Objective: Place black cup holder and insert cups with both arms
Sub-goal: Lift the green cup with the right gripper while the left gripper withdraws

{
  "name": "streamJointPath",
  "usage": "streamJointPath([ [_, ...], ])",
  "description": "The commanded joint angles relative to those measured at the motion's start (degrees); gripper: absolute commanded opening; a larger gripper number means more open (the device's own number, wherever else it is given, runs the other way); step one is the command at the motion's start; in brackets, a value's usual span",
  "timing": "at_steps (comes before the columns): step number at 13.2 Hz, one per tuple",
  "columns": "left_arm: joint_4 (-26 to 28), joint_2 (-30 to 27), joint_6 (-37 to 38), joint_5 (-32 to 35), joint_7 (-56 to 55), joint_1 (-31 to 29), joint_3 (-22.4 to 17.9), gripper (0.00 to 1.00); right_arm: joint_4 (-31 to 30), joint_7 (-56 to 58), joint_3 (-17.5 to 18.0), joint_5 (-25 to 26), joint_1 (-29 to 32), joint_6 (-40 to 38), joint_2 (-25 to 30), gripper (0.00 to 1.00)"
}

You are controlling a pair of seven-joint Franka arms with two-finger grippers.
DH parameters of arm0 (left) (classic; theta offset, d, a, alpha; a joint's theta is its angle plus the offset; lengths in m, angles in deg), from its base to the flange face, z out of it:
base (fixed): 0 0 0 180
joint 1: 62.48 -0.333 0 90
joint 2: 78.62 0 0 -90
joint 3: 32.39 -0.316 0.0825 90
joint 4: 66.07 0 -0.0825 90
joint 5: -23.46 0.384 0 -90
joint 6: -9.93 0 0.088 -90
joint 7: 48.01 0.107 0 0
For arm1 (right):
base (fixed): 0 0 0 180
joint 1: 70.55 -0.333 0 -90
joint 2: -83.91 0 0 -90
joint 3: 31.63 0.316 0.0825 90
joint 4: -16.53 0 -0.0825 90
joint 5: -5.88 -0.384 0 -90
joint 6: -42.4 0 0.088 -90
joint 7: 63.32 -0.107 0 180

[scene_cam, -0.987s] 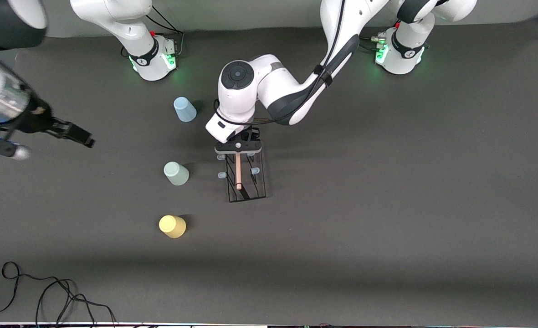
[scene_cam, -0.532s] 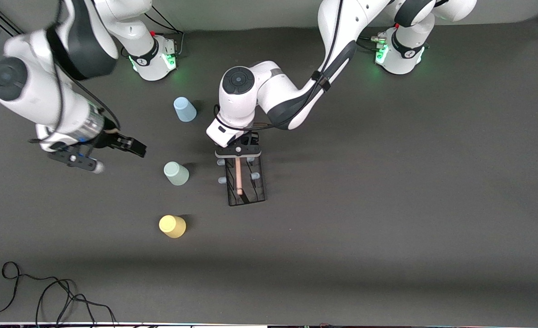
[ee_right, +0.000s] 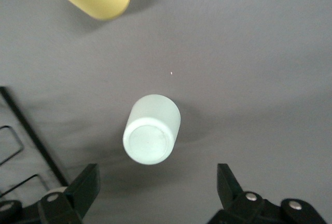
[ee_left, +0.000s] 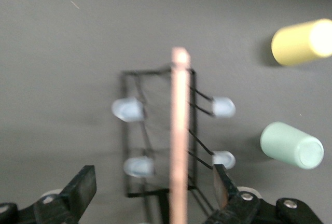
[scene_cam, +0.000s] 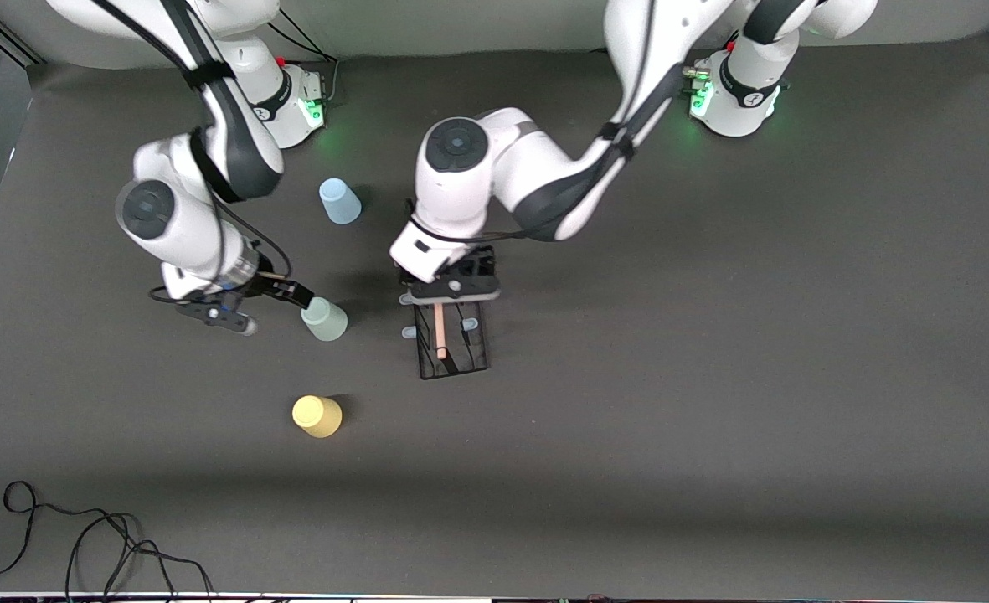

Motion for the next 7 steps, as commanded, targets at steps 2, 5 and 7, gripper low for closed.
streamJointPath([
  [2, 2.1, -10.02, 15.44, 0.52, 14.19, -6.35, 0.01, 1.0, 0.57, -1.56, -0.38, -0.63, -2.35, 7.49, -8.4, 1.0],
  [5, 8.23, -19.32, 20.91, 0.26, 25.8, -13.99, 0.1, 1.0, 0.48, -1.56, -0.38, -0.63, -2.43, 10.75, -12.01, 0.97],
  [7, 13.15, -25.22, 23.03, 0.17, 30.73, -18.65, 0.1, 1.0, 0.56, -1.56, -0.38, -0.71, -2.52, 10.85, -12.2, 0.01],
])
